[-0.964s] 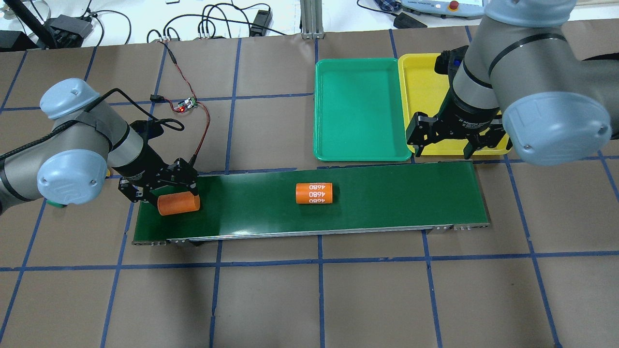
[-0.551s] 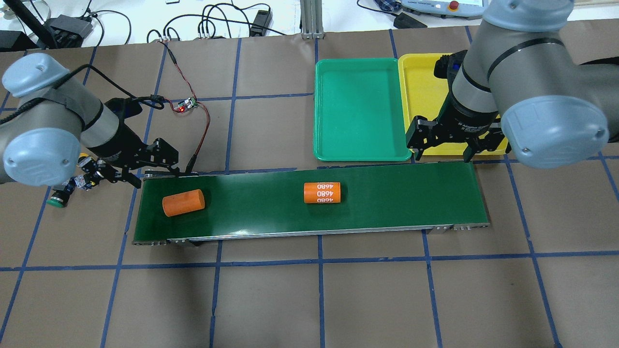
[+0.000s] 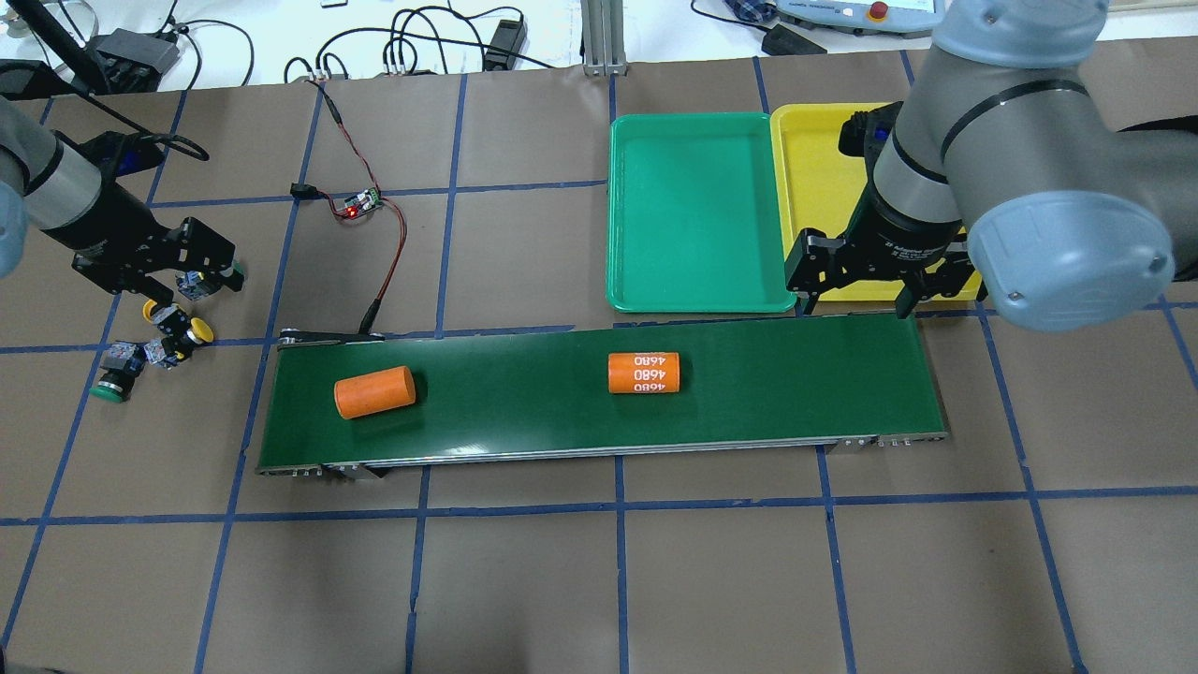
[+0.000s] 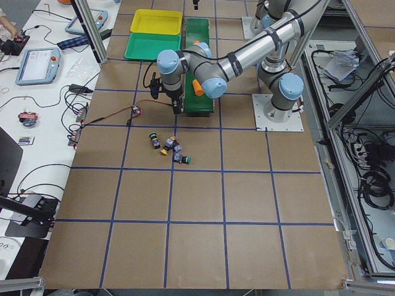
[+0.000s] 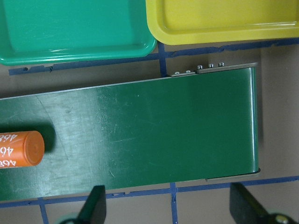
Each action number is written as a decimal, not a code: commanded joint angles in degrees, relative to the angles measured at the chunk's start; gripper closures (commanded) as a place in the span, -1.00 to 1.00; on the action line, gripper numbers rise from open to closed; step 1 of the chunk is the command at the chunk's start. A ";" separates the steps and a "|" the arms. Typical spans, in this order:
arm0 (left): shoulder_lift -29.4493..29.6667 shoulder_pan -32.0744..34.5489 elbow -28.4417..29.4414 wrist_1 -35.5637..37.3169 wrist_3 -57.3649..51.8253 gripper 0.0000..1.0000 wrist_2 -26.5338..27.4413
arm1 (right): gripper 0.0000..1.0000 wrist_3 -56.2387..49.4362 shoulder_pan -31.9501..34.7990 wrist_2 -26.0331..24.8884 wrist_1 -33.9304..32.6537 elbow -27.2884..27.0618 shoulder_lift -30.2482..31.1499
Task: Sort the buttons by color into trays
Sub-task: 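Move the left gripper to the green-capped button and grasp it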
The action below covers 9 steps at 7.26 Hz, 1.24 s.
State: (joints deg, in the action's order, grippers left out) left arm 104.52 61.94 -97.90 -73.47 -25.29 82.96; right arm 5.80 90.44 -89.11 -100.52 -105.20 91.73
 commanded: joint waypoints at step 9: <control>21.59 -2.70 9.30 13.33 -45.90 -1.00 5.72 | -0.87 -0.17 -0.17 -0.10 -0.11 0.08 0.12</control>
State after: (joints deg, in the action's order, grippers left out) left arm 124.72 59.21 -88.53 -61.76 -70.40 88.68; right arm 5.76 90.33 -89.17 -100.59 -105.13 91.92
